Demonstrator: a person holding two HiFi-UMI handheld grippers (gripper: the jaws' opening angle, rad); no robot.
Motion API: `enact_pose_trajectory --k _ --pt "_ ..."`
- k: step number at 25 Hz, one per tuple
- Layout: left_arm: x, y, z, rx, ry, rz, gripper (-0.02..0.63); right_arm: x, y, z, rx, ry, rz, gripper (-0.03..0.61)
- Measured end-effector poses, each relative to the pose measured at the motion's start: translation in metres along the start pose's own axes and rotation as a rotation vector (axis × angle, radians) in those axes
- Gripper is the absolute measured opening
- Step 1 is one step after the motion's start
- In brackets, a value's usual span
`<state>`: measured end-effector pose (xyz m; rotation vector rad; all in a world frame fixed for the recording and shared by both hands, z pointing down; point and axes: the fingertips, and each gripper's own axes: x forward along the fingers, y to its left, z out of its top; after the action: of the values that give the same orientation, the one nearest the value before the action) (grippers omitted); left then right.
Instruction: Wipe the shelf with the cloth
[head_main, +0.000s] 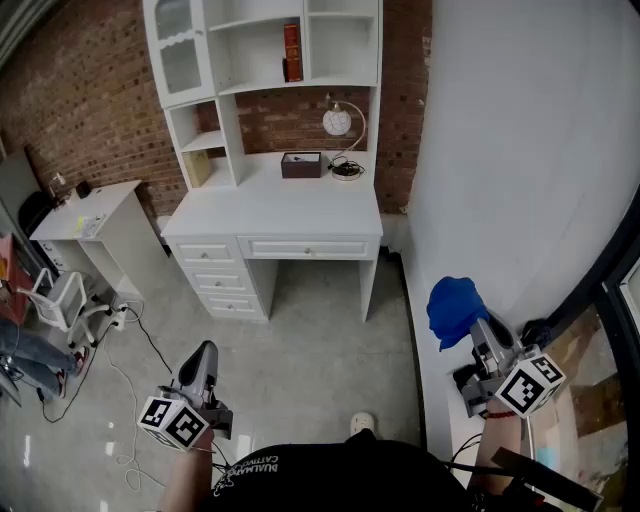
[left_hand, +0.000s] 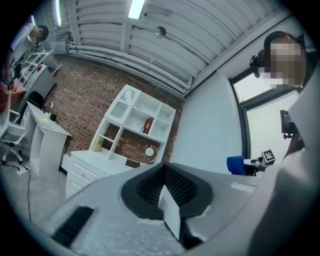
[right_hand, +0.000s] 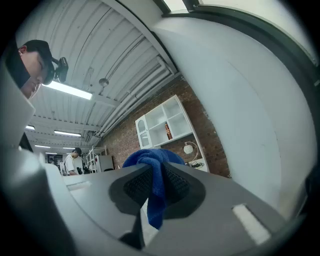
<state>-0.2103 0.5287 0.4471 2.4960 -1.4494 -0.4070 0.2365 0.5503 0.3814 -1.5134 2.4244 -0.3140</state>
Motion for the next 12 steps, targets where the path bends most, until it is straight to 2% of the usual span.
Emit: enact_pose_trajectory --k 12 --pt "0.001 0.012 -0.002 -0.015 -0.002 0.011 -0.002 0.019 0.005 -0.004 -0.006 0.022 0.01 0.04"
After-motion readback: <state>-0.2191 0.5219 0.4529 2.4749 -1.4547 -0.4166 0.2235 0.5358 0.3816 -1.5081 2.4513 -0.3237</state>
